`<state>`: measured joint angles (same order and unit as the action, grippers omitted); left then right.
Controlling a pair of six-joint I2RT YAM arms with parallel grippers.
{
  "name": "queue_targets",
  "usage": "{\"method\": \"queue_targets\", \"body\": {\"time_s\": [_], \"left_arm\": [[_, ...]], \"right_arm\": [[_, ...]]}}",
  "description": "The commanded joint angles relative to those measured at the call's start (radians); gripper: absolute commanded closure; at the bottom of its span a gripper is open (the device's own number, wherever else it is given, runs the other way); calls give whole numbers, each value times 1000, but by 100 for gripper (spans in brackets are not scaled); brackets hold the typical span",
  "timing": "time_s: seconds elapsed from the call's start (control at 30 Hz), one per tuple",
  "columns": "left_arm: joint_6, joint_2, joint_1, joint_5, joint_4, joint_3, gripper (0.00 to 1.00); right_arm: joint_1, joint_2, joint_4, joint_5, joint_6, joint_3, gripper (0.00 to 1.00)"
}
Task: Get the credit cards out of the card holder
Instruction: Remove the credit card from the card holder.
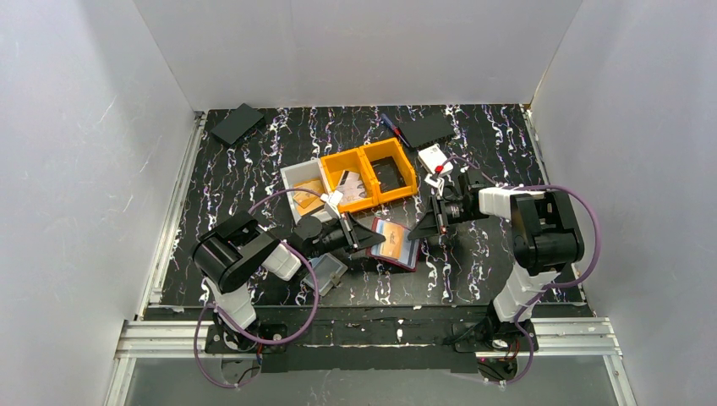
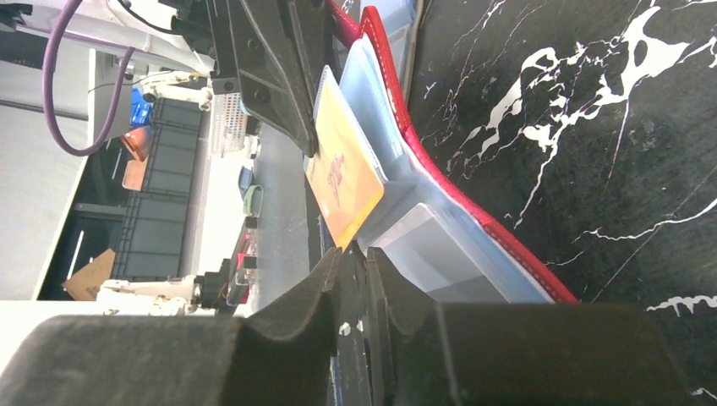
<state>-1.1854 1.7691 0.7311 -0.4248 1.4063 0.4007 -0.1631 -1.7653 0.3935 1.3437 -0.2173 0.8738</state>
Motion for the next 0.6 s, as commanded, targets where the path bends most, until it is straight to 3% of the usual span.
{"method": "queue_targets", "body": {"time_s": [0.0, 0.17, 0.33, 0.57], "left_arm": [[3, -2, -3, 11, 37, 7, 100], [-6, 4, -1, 20, 39, 14, 100], [-8, -5, 3, 29, 40, 23, 100], [-11, 1, 21, 35, 39, 45, 100]], "right_arm": [[-6, -1, -65, 8, 44, -13, 72], [-30, 19, -247, 2, 207, -75, 64], [-39, 7, -257, -1, 239, -75, 57], [-63, 0, -258, 16, 245, -72, 57]]}}
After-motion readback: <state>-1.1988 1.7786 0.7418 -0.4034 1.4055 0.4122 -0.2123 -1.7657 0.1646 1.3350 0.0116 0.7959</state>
